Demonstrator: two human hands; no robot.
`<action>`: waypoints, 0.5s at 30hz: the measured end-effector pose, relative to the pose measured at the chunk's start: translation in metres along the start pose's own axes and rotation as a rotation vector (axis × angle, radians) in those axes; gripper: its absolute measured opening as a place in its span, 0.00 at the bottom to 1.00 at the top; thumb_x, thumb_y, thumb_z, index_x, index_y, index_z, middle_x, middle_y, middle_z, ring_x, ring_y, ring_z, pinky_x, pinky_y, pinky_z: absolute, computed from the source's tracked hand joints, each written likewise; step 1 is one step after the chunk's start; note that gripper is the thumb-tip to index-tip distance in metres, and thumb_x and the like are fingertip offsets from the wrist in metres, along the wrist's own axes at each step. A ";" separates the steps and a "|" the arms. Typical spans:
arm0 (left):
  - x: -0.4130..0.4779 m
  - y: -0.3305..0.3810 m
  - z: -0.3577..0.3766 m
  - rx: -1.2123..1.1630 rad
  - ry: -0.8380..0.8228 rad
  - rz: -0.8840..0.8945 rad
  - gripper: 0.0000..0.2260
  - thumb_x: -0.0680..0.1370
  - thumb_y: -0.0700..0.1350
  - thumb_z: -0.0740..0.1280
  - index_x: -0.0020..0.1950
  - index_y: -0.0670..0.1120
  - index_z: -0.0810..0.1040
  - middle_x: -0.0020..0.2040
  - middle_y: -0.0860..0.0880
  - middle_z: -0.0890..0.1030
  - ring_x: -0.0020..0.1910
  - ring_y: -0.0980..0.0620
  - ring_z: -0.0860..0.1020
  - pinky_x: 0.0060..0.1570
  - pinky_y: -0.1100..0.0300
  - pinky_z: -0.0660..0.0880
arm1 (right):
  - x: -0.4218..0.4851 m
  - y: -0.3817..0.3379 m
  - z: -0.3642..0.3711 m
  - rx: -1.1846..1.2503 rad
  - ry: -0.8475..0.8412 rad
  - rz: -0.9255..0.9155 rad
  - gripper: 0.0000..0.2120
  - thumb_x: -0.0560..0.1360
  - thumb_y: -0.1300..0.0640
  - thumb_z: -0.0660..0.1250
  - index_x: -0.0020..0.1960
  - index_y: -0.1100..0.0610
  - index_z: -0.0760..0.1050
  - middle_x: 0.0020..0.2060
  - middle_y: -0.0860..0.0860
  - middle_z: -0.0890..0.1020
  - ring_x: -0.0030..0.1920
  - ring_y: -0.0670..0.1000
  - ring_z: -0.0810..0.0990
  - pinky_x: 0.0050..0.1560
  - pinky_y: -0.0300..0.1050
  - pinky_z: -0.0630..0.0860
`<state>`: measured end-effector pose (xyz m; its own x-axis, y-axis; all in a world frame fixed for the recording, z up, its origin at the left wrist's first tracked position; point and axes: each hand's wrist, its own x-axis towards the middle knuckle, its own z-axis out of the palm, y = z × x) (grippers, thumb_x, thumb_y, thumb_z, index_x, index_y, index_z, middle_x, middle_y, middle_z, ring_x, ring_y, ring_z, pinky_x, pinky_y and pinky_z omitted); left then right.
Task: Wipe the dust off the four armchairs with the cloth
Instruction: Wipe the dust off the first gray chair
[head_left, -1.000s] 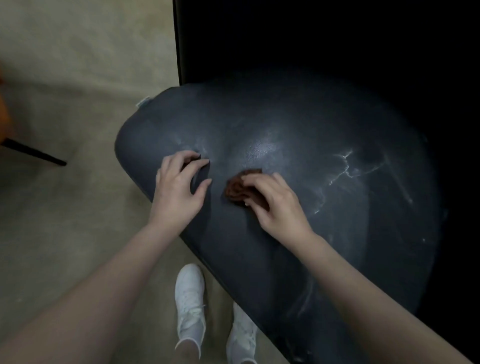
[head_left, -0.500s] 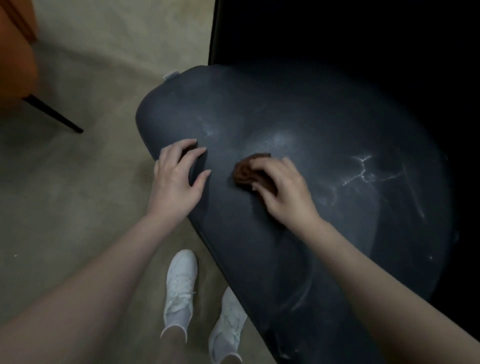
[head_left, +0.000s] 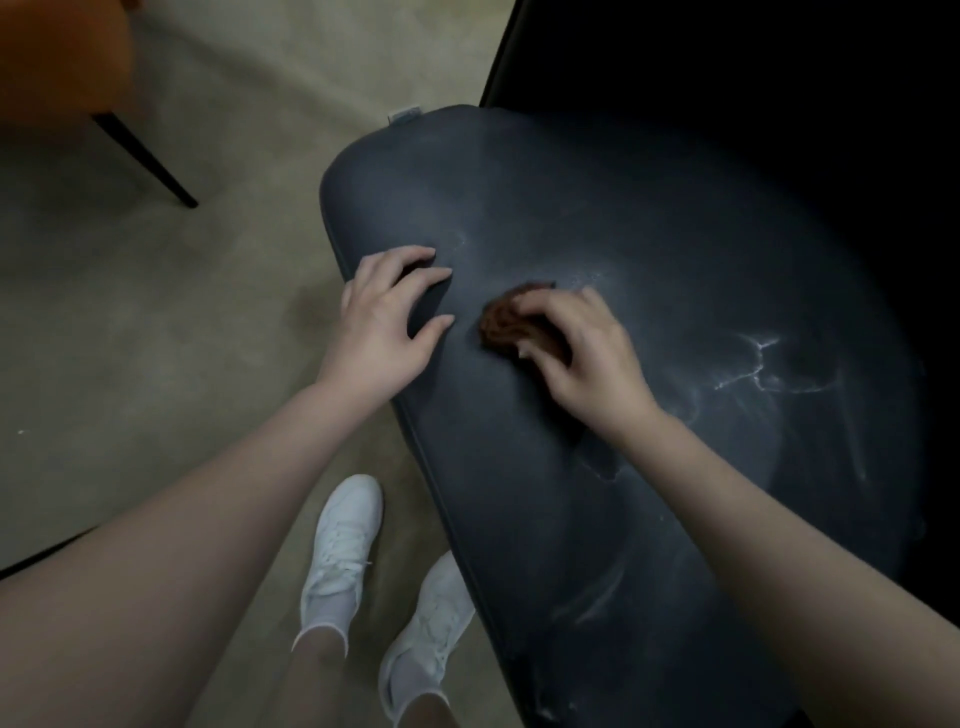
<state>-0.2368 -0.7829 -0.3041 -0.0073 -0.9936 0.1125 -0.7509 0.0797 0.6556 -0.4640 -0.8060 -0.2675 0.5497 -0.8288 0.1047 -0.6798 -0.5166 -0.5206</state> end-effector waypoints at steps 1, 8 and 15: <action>-0.001 0.001 0.001 0.009 0.003 0.006 0.20 0.73 0.52 0.67 0.61 0.43 0.81 0.63 0.44 0.77 0.63 0.40 0.73 0.61 0.43 0.72 | -0.011 -0.004 0.000 0.025 -0.050 -0.042 0.12 0.73 0.61 0.70 0.57 0.61 0.77 0.56 0.53 0.82 0.51 0.56 0.77 0.56 0.45 0.71; -0.006 0.006 0.001 0.048 -0.033 0.022 0.21 0.74 0.54 0.66 0.63 0.43 0.79 0.65 0.45 0.76 0.64 0.42 0.70 0.62 0.43 0.70 | -0.038 0.013 -0.024 0.017 -0.019 0.009 0.12 0.75 0.59 0.68 0.57 0.62 0.78 0.54 0.54 0.82 0.53 0.51 0.75 0.58 0.47 0.72; -0.012 0.007 0.005 0.071 -0.027 0.030 0.22 0.76 0.54 0.63 0.66 0.43 0.76 0.68 0.45 0.74 0.67 0.43 0.68 0.64 0.44 0.68 | -0.050 -0.022 0.004 0.012 0.084 0.107 0.12 0.73 0.62 0.70 0.56 0.62 0.77 0.54 0.55 0.82 0.52 0.58 0.78 0.57 0.45 0.70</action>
<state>-0.2451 -0.7713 -0.3048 -0.0476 -0.9927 0.1110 -0.7952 0.1049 0.5971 -0.4744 -0.7520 -0.2645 0.4313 -0.8944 0.1181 -0.7264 -0.4219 -0.5425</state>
